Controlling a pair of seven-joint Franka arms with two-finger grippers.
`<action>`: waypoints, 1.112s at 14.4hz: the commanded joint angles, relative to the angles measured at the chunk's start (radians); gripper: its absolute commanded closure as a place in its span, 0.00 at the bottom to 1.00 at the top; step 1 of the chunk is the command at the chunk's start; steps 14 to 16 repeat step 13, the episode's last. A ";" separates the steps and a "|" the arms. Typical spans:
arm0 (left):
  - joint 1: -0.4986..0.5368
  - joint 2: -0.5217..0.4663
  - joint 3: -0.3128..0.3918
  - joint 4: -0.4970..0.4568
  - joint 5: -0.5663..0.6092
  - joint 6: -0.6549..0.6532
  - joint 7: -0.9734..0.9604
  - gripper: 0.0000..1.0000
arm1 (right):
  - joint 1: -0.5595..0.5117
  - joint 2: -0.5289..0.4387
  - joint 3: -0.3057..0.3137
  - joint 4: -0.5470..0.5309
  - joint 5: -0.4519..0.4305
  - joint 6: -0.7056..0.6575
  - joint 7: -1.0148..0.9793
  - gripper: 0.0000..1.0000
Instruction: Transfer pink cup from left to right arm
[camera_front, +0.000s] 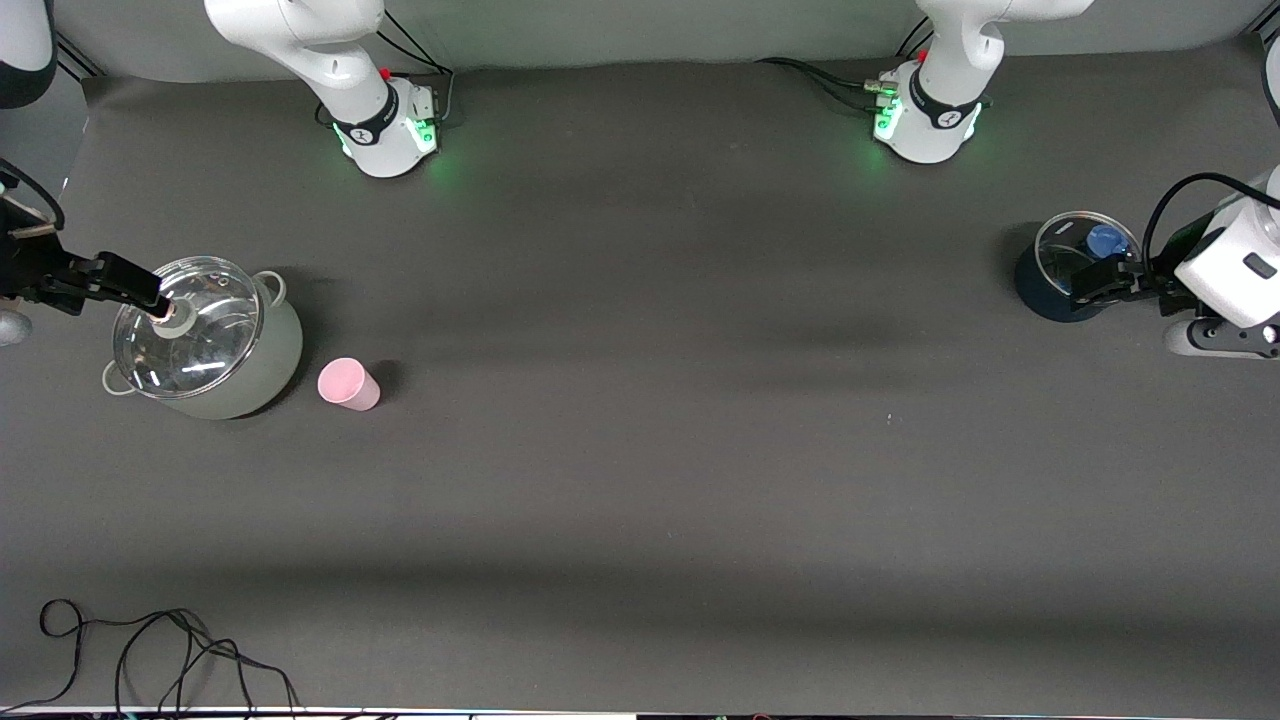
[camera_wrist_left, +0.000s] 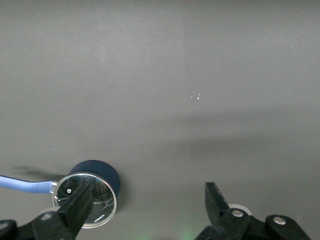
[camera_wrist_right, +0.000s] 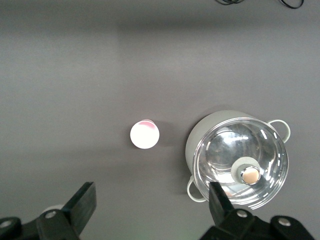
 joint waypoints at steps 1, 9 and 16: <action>-0.005 0.005 0.004 0.022 0.009 0.000 0.009 0.00 | -0.025 0.000 0.023 0.014 0.016 0.003 0.003 0.00; -0.005 0.011 0.004 0.028 0.009 0.000 0.009 0.00 | -0.063 -0.031 0.043 -0.014 0.022 0.020 0.014 0.00; -0.005 0.026 0.003 0.045 0.008 0.000 0.008 0.00 | -0.063 -0.034 0.043 -0.013 0.030 0.027 0.015 0.00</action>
